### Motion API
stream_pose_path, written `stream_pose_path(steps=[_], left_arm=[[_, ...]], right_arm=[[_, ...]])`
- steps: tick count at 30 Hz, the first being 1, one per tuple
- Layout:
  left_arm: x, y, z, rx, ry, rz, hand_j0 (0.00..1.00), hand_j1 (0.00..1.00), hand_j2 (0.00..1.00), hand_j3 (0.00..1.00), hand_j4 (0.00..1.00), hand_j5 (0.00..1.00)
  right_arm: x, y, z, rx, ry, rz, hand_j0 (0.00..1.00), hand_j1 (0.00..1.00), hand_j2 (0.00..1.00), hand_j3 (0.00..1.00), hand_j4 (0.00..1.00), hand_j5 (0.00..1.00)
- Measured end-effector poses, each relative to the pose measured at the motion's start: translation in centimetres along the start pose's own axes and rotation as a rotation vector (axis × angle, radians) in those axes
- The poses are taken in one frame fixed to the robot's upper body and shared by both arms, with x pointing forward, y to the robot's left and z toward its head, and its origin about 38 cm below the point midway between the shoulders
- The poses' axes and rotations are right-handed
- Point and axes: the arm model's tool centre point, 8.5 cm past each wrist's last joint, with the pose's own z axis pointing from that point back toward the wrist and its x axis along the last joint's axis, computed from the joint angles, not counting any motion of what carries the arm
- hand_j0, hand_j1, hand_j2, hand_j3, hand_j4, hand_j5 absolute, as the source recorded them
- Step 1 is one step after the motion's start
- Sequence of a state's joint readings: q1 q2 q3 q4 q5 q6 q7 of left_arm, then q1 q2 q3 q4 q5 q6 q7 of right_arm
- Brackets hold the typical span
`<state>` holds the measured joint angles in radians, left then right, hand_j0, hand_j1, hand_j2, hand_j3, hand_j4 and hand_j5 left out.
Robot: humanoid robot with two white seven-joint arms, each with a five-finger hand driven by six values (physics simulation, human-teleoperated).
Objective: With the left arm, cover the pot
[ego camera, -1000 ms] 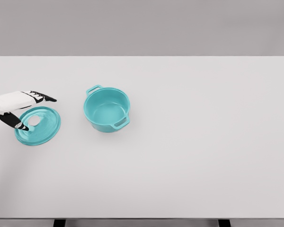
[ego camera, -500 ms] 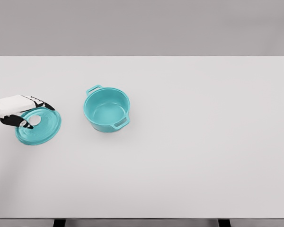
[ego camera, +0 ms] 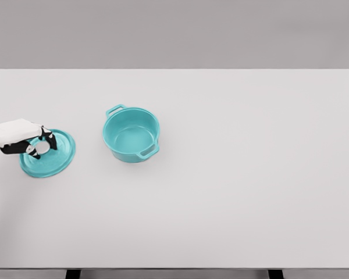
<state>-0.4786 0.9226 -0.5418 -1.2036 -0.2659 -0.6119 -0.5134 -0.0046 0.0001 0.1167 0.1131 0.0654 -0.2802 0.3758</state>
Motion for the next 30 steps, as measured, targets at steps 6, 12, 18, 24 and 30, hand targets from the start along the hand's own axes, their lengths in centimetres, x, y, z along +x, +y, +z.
stream_pose_path(steps=[6,12,18,24,30], left_arm=[[1.8,2.6,0.2,0.032,-0.044,-0.072,0.41,0.41,0.41,0.41,0.41,0.41],[3.2,5.0,0.7,0.065,-0.073,-0.135,0.41,0.41,0.41,0.41,0.41,0.41],[5.0,7.3,0.8,0.110,-0.115,-0.192,0.41,0.41,0.41,0.41,0.41,0.41],[6.8,9.2,0.0,0.126,-0.164,-0.246,0.41,0.41,0.41,0.41,0.41,0.41],[7.5,8.6,-0.9,0.104,-0.190,-0.248,0.41,0.41,0.41,0.41,0.41,0.41]], right_arm=[[0.0,0.0,0.0,0.000,0.000,0.000,1.00,1.00,1.00,1.00,1.00,1.00],[0.0,0.0,0.0,0.000,0.000,0.000,1.00,1.00,1.00,1.00,1.00,1.00],[0.0,0.0,0.0,0.000,0.000,0.000,1.00,1.00,1.00,1.00,1.00,1.00],[0.0,0.0,0.0,0.000,0.000,0.000,1.00,1.00,1.00,1.00,1.00,1.00],[0.0,0.0,0.0,0.000,0.000,0.000,1.00,1.00,1.00,1.00,1.00,1.00]])
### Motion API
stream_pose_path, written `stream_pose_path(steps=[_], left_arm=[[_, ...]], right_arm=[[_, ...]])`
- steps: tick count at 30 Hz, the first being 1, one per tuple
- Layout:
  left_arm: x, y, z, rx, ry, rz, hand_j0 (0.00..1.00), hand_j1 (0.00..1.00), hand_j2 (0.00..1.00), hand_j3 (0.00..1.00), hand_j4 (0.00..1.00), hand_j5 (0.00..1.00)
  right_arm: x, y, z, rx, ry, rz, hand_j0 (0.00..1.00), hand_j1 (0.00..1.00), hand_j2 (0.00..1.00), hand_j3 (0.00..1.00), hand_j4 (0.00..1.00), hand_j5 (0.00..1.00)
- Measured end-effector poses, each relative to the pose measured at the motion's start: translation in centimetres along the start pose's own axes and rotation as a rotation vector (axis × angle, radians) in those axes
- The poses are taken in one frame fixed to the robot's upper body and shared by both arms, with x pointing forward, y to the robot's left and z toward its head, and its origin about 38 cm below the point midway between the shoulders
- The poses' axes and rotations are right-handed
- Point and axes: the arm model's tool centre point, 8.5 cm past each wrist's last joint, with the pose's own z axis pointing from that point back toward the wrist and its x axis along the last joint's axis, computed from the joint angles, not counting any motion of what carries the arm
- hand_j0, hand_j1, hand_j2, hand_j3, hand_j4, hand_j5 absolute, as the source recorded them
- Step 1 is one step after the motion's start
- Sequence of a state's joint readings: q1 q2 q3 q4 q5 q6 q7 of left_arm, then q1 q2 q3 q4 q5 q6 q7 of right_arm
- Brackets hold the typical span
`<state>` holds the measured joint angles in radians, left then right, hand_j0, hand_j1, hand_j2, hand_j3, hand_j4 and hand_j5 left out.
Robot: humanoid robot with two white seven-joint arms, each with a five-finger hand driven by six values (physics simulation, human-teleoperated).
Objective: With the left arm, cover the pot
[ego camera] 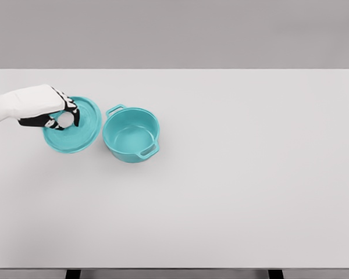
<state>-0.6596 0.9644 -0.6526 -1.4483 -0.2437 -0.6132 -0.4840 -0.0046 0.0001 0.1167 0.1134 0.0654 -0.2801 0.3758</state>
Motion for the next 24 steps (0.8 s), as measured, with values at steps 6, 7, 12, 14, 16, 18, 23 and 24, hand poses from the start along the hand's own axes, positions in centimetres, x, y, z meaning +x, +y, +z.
stream_pose_path(steps=[6,7,12,14,16,18,23,24], left_arm=[[0.9,1.1,-1.1,-0.008,-0.038,-0.036,0.42,0.42,0.42,0.42,0.42,0.42],[1.0,1.9,-1.2,0.000,-0.042,-0.051,0.42,0.42,0.42,0.42,0.42,0.42],[1.9,1.8,-2.8,-0.020,-0.083,-0.059,0.42,0.42,0.42,0.42,0.42,0.42],[2.3,2.3,-3.5,-0.017,-0.099,-0.070,0.42,0.42,0.42,0.42,0.42,0.42],[2.6,2.4,-4.3,-0.022,-0.114,-0.074,0.42,0.42,0.42,0.42,0.42,0.42],[2.8,2.0,-5.1,-0.031,-0.127,-0.065,0.42,0.42,0.42,0.42,0.42,0.42],[2.9,2.4,-7.0,-0.037,-0.147,-0.064,0.43,0.43,0.43,0.43,0.43,0.43],[3.0,2.5,-7.2,-0.037,-0.149,-0.064,0.43,0.43,0.43,0.43,0.43,0.43]], right_arm=[[0.0,0.0,0.0,0.000,0.000,0.000,1.00,1.00,1.00,1.00,1.00,1.00],[0.0,0.0,0.0,0.000,0.000,0.000,1.00,1.00,1.00,1.00,1.00,1.00],[0.0,0.0,0.0,0.000,0.000,0.000,1.00,1.00,1.00,1.00,1.00,1.00],[0.0,0.0,0.0,0.000,0.000,0.000,1.00,1.00,1.00,1.00,1.00,1.00],[0.0,0.0,0.0,0.000,0.000,0.000,1.00,1.00,1.00,1.00,1.00,1.00],[0.0,0.0,0.0,0.000,-0.001,0.000,1.00,1.00,1.00,1.00,1.00,1.00],[0.0,0.0,0.0,0.000,-0.001,0.000,1.00,1.00,1.00,1.00,1.00,1.00],[0.0,0.0,0.0,0.000,0.000,0.000,1.00,1.00,1.00,1.00,1.00,1.00]])
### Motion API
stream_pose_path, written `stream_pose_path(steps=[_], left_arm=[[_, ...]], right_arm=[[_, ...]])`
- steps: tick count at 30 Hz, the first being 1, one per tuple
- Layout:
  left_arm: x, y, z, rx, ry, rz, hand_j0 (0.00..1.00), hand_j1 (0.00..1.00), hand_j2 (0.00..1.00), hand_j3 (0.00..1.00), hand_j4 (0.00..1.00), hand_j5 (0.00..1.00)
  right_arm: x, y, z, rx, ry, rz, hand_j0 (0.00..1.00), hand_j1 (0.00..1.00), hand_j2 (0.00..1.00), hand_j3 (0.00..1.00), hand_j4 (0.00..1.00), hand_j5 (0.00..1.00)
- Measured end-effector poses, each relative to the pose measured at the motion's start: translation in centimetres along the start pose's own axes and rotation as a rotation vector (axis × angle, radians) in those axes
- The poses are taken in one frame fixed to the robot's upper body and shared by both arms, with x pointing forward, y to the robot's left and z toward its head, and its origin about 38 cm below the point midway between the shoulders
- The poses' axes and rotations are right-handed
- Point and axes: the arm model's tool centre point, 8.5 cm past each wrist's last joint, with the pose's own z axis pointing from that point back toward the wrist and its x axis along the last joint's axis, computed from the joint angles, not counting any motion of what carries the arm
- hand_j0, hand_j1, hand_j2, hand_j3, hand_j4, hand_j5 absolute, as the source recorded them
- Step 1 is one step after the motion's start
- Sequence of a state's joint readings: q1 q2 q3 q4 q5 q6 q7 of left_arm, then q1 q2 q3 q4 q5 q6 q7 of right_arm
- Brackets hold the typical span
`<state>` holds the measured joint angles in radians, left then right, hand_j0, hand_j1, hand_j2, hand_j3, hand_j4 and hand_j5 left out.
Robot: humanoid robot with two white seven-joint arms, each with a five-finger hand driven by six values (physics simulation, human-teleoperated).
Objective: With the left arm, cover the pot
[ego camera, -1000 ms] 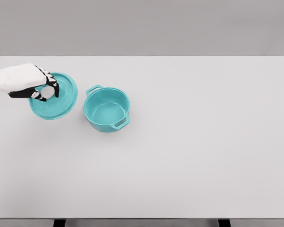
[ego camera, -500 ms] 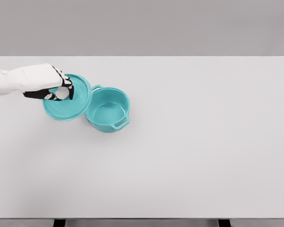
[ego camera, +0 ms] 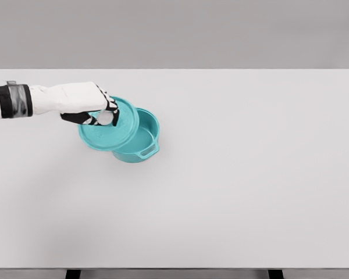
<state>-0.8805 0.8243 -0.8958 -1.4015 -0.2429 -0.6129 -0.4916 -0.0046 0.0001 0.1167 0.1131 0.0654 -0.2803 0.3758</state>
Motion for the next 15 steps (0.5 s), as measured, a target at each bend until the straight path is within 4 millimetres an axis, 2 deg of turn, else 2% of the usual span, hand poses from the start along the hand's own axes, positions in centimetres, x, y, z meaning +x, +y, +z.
stream_pose_path(steps=[15], left_arm=[[0.9,0.7,-3.0,0.018,-0.059,0.013,0.43,0.43,0.43,0.43,0.43,0.43]], right_arm=[[0.0,0.0,0.0,0.000,0.000,0.000,1.00,1.00,1.00,1.00,1.00,1.00]])
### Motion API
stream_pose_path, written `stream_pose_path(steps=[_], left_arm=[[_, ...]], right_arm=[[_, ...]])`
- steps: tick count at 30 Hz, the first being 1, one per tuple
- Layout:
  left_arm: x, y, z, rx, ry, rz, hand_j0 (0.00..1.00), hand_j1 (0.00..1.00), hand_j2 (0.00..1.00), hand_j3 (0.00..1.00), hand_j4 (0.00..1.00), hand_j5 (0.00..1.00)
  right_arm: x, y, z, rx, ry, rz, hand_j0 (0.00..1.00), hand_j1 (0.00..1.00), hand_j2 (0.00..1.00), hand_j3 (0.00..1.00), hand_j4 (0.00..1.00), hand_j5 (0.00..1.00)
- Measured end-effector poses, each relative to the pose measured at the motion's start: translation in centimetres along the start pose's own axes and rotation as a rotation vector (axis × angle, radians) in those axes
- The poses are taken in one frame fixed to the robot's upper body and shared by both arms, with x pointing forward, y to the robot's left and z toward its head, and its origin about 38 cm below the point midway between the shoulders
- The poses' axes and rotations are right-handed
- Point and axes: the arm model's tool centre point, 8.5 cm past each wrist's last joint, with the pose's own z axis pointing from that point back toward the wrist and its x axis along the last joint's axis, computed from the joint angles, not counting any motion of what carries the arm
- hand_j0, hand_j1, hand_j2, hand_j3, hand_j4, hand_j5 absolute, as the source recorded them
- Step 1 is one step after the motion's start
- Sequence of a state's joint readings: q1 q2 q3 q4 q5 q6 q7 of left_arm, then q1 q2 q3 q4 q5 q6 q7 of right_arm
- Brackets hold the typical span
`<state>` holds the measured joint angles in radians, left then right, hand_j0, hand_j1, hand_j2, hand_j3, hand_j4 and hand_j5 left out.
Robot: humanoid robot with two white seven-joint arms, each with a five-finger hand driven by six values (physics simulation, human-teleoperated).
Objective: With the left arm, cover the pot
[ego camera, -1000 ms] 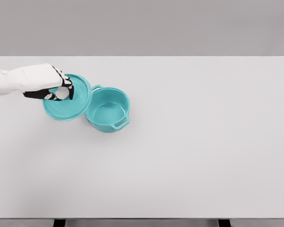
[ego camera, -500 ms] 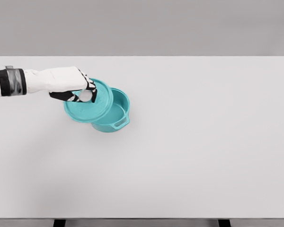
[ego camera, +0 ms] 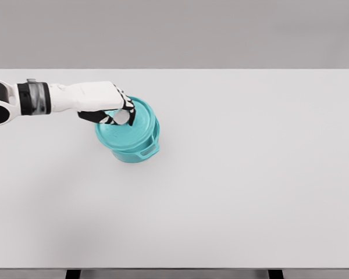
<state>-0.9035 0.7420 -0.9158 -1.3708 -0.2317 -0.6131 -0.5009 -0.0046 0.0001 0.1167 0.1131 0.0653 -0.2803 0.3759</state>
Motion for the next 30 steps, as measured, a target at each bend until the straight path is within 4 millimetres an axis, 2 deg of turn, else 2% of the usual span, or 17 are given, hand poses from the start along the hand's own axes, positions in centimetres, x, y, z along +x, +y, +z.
stream_pose_path(steps=[4,9,11,15,24,30], left_arm=[[-0.1,0.9,-0.6,0.005,-0.003,-0.011,0.44,0.44,0.44,0.44,0.44,0.44],[-0.2,0.1,-1.3,-0.022,-0.007,0.000,0.44,0.44,0.44,0.44,0.44,0.44],[-0.3,0.9,-1.2,-0.021,-0.004,-0.016,0.44,0.44,0.44,0.44,0.44,0.44],[-0.3,1.2,-1.2,-0.033,-0.008,-0.024,0.44,0.44,0.44,0.44,0.44,0.44],[-0.2,0.1,-1.0,-0.067,-0.025,0.012,0.44,0.44,0.44,0.44,0.44,0.44],[-0.2,0.4,-1.1,-0.066,-0.027,0.012,0.44,0.44,0.44,0.44,0.44,0.44]], right_arm=[[0.0,0.0,0.0,0.000,0.000,0.000,1.00,1.00,1.00,1.00,1.00,1.00],[0.0,0.0,0.0,0.000,0.000,0.000,1.00,1.00,1.00,1.00,1.00,1.00],[0.0,0.0,0.0,0.000,0.000,0.000,1.00,1.00,1.00,1.00,1.00,1.00],[0.0,0.0,0.0,0.000,0.000,0.000,1.00,1.00,1.00,1.00,1.00,1.00],[0.0,0.0,0.0,0.000,0.000,0.000,1.00,1.00,1.00,1.00,1.00,1.00],[0.0,0.0,0.0,0.000,0.000,0.000,1.00,1.00,1.00,1.00,1.00,1.00]])
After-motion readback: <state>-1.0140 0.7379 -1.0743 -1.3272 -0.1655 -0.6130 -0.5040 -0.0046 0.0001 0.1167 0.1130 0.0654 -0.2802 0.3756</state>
